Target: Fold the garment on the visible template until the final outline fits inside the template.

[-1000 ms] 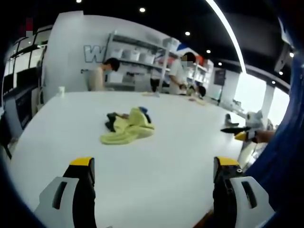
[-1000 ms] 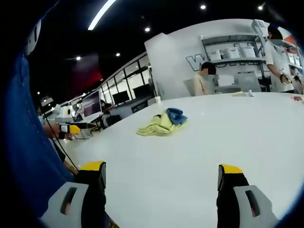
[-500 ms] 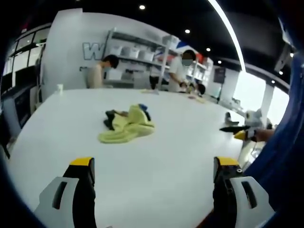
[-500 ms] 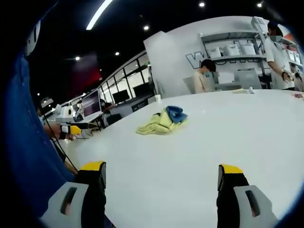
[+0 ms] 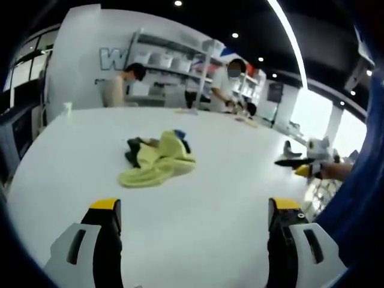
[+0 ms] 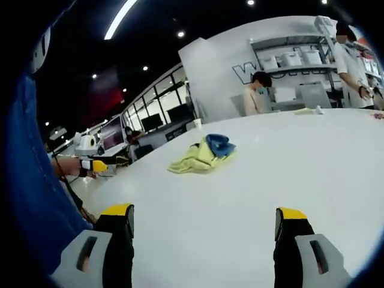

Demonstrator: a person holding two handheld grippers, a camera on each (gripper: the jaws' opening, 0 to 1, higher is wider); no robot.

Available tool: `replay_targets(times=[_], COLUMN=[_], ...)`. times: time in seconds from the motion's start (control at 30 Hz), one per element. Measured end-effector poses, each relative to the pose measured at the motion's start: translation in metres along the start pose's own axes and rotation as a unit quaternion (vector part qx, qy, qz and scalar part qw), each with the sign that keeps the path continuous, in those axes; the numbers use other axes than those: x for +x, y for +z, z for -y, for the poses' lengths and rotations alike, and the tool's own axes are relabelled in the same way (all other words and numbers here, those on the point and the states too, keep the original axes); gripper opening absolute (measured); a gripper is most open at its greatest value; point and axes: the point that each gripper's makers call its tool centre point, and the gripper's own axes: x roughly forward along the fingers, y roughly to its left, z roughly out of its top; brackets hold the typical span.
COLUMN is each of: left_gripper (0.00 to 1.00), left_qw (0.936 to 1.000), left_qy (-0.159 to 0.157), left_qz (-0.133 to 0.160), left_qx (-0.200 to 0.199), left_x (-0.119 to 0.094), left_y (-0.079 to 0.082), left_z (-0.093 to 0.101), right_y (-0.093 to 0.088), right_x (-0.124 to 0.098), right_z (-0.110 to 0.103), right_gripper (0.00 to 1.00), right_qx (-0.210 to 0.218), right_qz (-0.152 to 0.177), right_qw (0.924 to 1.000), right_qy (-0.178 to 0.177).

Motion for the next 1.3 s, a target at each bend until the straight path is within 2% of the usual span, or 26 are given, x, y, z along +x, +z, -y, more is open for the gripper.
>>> replay_targets(times=[0.2, 0.33, 0.6, 0.83, 1.03, 1.3], left_gripper=[0.96, 0.95, 0.93, 0.91, 0.87, 0.78], left_qw=[0.9998, 0.9995, 0.9991, 0.999, 0.9987, 0.9988], left_qy=[-0.014, -0.02, -0.033, -0.039, -0.045, -0.048], left_qz=[-0.003, -0.006, -0.007, 0.002, 0.0, -0.006], left_qx=[0.014, 0.022, 0.028, 0.024, 0.025, 0.013], left_x=[0.029, 0.042, 0.073, 0.106, 0.134, 0.174], left_y=[0.017, 0.025, 0.042, 0.062, 0.079, 0.093], left_z=[-0.019, -0.018, -0.036, -0.062, -0.081, -0.113], right_y=[0.003, 0.004, 0.008, 0.012, 0.016, 0.009], right_x=[0.013, 0.021, 0.027, 0.033, 0.04, 0.04], right_z=[0.001, 0.0, 0.0, 0.004, 0.003, 0.0], right_gripper=[0.99, 0.99, 0.98, 0.97, 0.96, 0.95], right_qx=[0.007, 0.009, 0.012, 0.023, 0.023, 0.027], right_qz=[-0.001, -0.004, -0.003, 0.002, 0.003, -0.009], right_qw=[1.0, 0.9999, 0.9998, 0.9996, 0.9996, 0.9995], right_qy=[0.005, 0.009, 0.014, 0.014, 0.018, 0.014])
